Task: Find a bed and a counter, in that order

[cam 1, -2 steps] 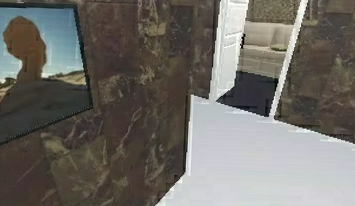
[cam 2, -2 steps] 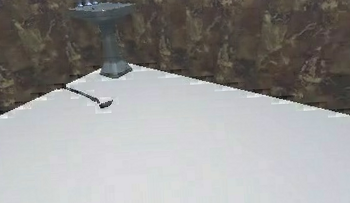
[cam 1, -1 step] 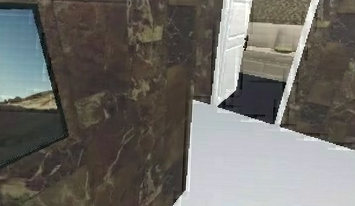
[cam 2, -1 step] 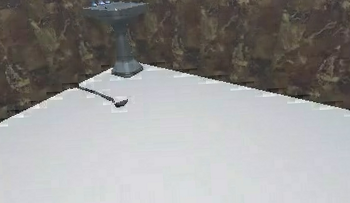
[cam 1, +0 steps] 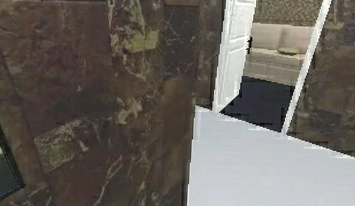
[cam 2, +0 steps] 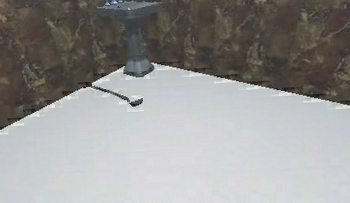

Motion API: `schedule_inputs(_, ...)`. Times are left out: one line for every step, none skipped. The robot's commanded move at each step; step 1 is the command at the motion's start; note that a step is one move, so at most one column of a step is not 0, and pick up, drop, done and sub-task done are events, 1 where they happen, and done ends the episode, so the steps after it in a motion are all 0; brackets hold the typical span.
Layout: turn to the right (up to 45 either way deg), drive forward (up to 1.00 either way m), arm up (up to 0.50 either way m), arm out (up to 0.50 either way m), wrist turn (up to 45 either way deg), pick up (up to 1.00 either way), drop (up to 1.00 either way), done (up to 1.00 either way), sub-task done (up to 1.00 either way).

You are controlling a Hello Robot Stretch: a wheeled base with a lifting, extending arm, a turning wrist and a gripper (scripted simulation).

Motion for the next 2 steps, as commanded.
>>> schedule_inputs(24.0, 0.0, 0.0, 0.0, 0.0, 0.0, 0.0, 0.0, 0.0)
schedule_inputs(0.0, 1.0, 0.0, 0.0, 0.0, 0.0, 0.0, 0.0, 0.0)
